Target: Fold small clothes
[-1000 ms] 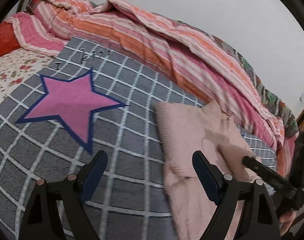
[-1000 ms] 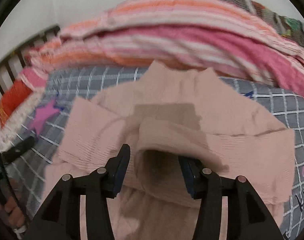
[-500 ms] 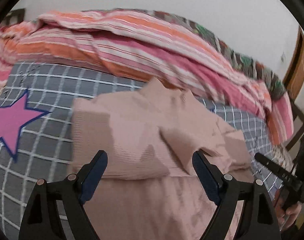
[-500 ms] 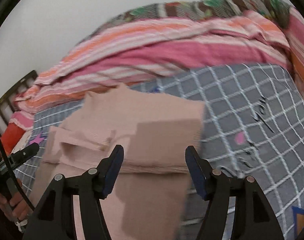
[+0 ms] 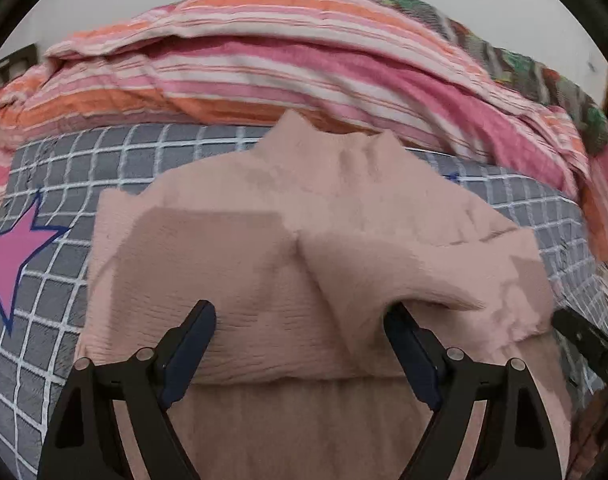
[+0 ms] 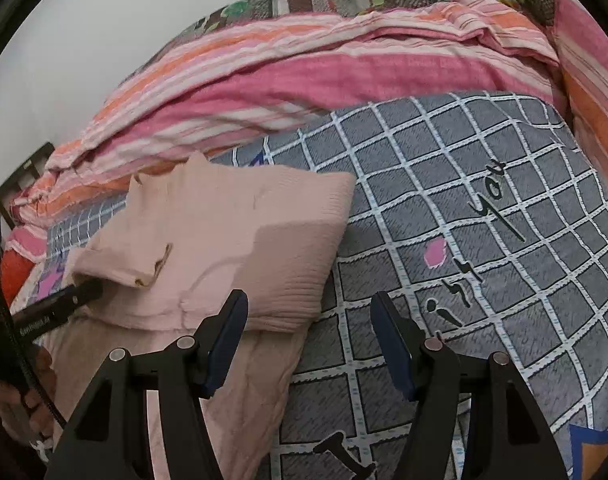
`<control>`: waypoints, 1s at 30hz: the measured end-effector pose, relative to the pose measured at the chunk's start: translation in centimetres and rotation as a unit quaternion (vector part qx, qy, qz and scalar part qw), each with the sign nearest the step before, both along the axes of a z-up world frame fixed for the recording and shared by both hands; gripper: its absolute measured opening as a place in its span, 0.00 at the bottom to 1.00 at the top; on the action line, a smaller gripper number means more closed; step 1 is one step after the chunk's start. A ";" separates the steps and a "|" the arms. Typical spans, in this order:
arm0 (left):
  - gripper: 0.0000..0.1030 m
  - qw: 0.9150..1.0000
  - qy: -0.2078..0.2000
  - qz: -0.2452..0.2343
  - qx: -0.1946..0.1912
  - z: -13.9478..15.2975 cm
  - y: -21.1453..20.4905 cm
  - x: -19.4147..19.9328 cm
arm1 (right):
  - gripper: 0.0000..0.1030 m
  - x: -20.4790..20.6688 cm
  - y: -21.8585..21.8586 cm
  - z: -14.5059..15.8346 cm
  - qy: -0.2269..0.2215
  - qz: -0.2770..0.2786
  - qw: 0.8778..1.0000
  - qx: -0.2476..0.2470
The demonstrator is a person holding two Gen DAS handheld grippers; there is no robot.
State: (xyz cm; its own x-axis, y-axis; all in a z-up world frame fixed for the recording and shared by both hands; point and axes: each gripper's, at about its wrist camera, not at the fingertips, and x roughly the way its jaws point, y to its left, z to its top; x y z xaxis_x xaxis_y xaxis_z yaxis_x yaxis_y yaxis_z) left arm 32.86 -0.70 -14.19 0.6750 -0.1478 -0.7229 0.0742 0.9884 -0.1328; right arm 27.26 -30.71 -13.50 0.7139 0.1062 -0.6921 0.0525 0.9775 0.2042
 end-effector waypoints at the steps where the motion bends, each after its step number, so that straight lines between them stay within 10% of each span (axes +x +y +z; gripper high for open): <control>1: 0.76 1.000 -0.002 0.021 -0.012 0.0 1.0 0.1 | 0.62 0.1 0.1 -0.1 0.002 0.002 1.000 -0.001; 7: 0.75 0.989 0.004 0.072 -0.127 -0.4 7.0 0.3 | 0.62 0.1 -0.2 -0.1 -0.003 -0.004 1.000 0.007; 22: 0.47 0.984 -0.001 0.085 -0.156 -0.8 10.2 0.2 | 0.62 0.3 -0.1 -0.7 0.011 0.001 1.000 0.014; 30: 0.07 0.980 0.001 0.087 -0.181 -1.7 10.8 0.7 | 0.62 0.4 0.1 -0.8 0.012 0.003 1.000 0.009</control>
State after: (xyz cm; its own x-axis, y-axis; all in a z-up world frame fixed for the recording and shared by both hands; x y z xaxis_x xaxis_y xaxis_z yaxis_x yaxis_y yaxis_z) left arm 33.58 10.06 -15.89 0.7118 -0.2775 -0.6453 -0.0911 0.8745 -0.4765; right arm 27.68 -30.58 -14.29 0.6963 0.1221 -0.7073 0.0521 0.9742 0.2196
